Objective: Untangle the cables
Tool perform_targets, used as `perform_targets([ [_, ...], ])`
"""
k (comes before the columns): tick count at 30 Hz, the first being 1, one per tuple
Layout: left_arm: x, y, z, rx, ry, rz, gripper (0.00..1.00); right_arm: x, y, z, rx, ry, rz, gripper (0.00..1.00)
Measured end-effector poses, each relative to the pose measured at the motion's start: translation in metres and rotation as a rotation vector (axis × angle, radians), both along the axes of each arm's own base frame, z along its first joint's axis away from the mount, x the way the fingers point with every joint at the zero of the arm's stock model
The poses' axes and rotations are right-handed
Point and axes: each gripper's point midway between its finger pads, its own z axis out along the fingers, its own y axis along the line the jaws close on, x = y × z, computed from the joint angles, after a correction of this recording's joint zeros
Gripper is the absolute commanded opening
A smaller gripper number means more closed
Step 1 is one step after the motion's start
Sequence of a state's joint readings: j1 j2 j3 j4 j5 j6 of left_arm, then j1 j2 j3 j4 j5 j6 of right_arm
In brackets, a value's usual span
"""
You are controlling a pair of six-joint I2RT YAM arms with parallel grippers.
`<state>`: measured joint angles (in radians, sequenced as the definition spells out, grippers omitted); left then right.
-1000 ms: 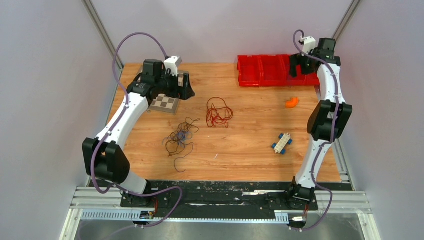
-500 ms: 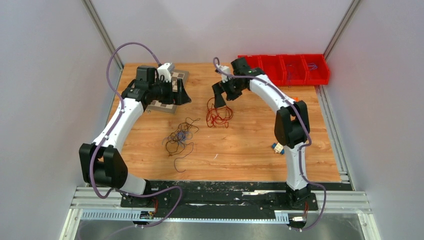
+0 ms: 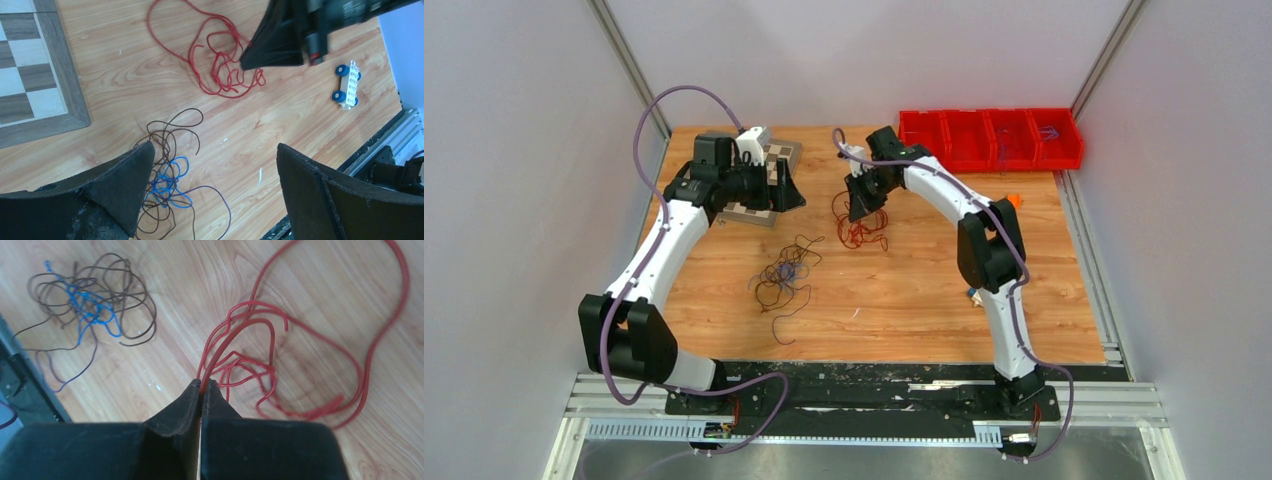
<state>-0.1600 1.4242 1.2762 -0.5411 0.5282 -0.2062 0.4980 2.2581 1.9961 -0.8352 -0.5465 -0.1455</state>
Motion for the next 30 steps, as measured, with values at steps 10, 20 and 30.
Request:
perform_targets([
  [10,-0.013,0.0,0.035,-0.031,-0.128,-0.015,1.0,-0.077,-0.023,0.354,0.513,-0.67,0.138,0.0],
  [20,-0.037,0.003,0.074,-0.072,-0.322,-0.02,1.0,-0.155,-0.067,0.476,0.652,-1.059,0.128,0.0],
  [30,-0.053,-0.01,0.056,-0.097,-0.303,-0.146,1.0,-0.084,-0.042,0.328,0.442,-0.683,0.032,0.0],
])
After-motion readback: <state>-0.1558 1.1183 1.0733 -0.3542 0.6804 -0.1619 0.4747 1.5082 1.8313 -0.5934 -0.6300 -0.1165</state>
